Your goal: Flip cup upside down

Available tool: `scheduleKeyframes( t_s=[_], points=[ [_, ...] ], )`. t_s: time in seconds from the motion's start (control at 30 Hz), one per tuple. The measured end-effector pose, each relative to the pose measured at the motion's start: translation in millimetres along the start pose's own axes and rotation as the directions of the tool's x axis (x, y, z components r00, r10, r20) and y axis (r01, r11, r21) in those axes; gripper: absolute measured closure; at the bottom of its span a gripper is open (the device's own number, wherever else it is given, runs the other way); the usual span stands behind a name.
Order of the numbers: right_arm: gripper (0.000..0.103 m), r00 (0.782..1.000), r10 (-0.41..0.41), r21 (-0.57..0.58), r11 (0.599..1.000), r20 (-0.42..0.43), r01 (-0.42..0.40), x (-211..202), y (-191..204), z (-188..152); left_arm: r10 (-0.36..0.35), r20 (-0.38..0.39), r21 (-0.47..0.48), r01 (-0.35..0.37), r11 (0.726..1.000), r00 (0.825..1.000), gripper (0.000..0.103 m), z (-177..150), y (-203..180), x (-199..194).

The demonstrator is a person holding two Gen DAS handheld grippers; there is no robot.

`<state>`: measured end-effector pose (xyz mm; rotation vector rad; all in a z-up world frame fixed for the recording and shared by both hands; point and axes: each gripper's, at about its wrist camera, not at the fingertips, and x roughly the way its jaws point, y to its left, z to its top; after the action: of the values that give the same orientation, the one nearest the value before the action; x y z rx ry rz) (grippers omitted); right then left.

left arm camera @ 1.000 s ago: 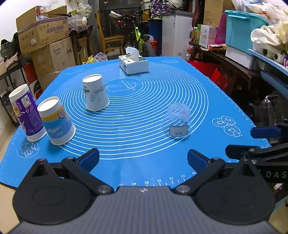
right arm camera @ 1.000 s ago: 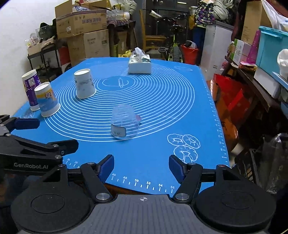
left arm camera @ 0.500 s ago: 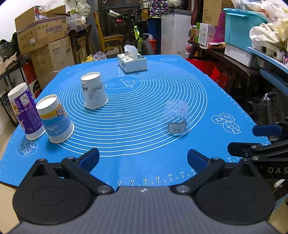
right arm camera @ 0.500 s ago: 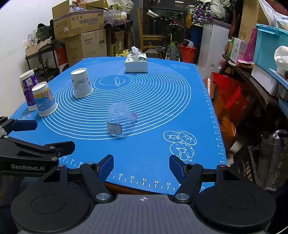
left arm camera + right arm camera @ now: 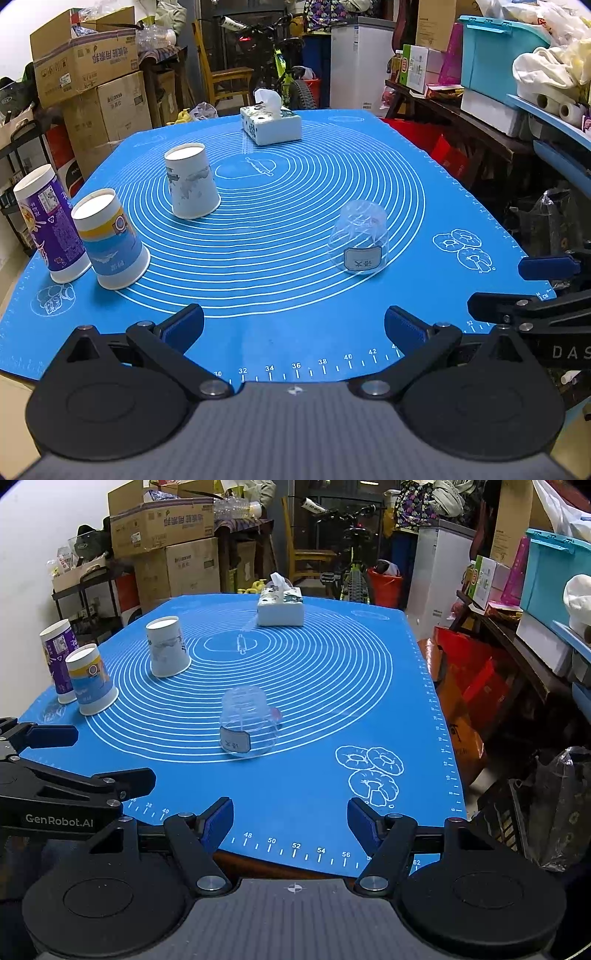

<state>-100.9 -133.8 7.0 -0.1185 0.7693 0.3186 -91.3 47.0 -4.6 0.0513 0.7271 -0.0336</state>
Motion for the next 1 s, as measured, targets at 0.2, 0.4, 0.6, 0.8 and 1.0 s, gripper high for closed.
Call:
scheduleKeyframes(
  t_s=[0.2,0.4,0.6,0.8,1.0],
  points=[
    [0.029,1.0,0.001,-0.001,1.0,0.001,-0.001,-0.4,0.1,-0.7,-0.002,-0.005,0.002,0.002,1.0,1.0,0.0,-0.5,-1.0,1.0],
    [0.029,1.0,0.001,-0.001,1.0,0.001,-0.001,-0.6,0.7,-1.0,-0.002,-0.005,0.004,0.002,1.0,1.0,0.0,-1.0,-2.2,1.3],
    [0.029,1.0,0.003,-0.003,1.0,0.005,-0.003,-1.5,1.3,-1.4,-0.007,-0.012,0.001,0.007,1.0,1.0,0.0,-1.1,-1.8,2.3],
    [0.029,1.0,0.005,-0.005,1.0,0.006,-0.005,-2.8,0.7,-2.8,-0.006,-0.014,0.003,0.006,1.0,1.0,0.0,-1.2,-1.8,2.6],
    [0.029,1.0,0.008,0.0,1.0,0.005,-0.008,-3.6,-1.7,-3.0,-0.007,-0.015,0.003,0.007,1.0,1.0,0.0,-0.4,-2.1,2.4]
  ],
)
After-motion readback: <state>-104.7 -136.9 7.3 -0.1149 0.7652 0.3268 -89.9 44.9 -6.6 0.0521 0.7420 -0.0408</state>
